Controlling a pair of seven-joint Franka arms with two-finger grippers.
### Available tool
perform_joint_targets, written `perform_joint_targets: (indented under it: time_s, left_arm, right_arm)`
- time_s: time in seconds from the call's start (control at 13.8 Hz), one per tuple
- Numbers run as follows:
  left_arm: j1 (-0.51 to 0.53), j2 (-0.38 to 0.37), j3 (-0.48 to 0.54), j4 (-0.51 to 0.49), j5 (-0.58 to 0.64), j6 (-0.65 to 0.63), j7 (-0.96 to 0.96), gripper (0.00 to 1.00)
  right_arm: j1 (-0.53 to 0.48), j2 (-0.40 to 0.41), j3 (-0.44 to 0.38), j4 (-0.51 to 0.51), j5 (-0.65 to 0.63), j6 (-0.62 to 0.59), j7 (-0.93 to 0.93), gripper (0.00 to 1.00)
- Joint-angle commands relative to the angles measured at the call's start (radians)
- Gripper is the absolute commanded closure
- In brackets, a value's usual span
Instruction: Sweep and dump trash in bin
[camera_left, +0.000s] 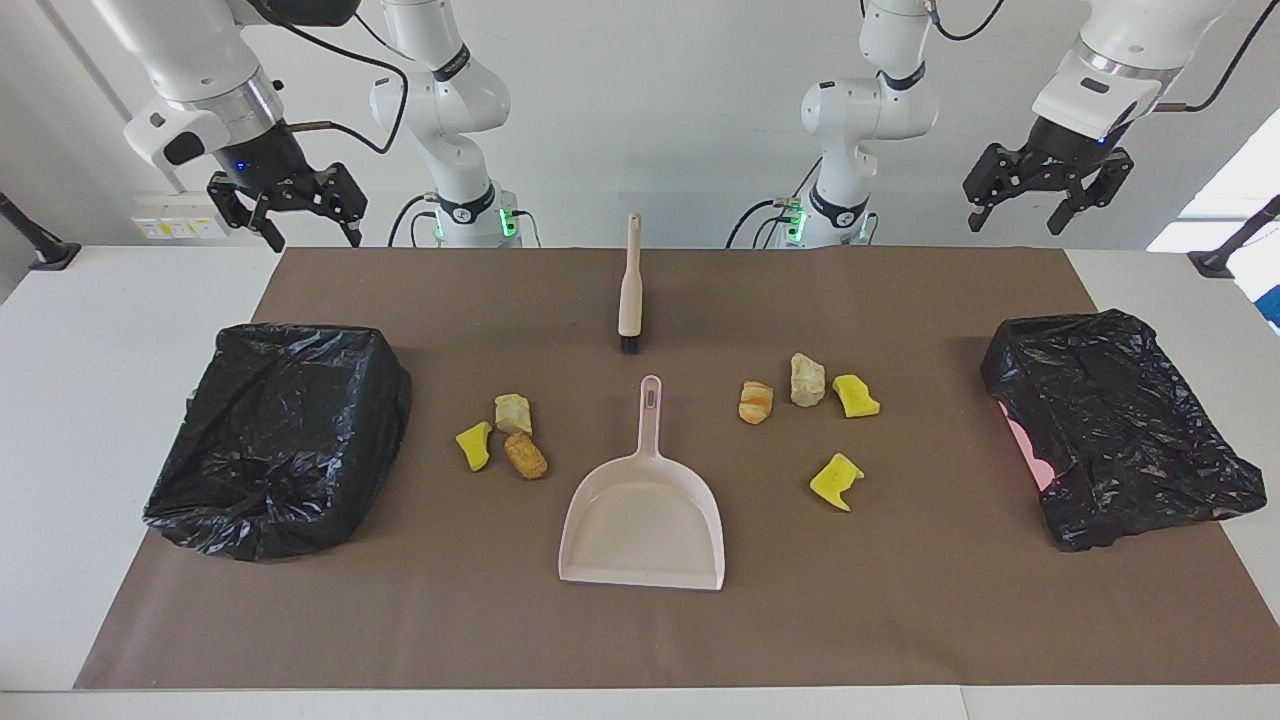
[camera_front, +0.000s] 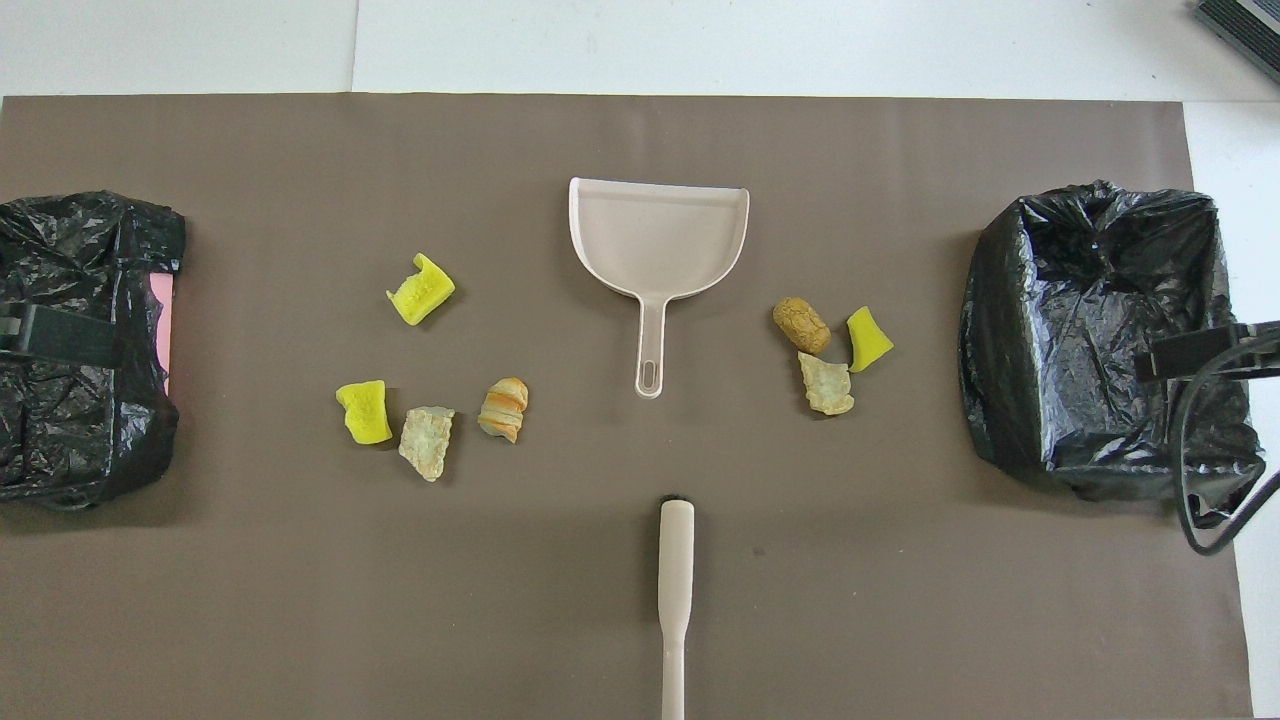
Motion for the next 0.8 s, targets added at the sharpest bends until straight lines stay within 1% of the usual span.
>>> perform_joint_targets:
  time_s: [0.0,0.72]
  left_arm:
    - [-0.003,-0.032,0.003,-0.037,0.009,-0.005,-0.005,0.0]
    - [-0.004,-0.03,0.003,-0.034,0.011,-0.004,-0.017,0.0]
  right_arm:
    - [-0.008,-0.024,0.005,-0.028,-0.014,0.021,-0.024,0.0]
    - [-0.008,-0.024,0.005,-0.028,-0.014,0.022,-0.022,0.0]
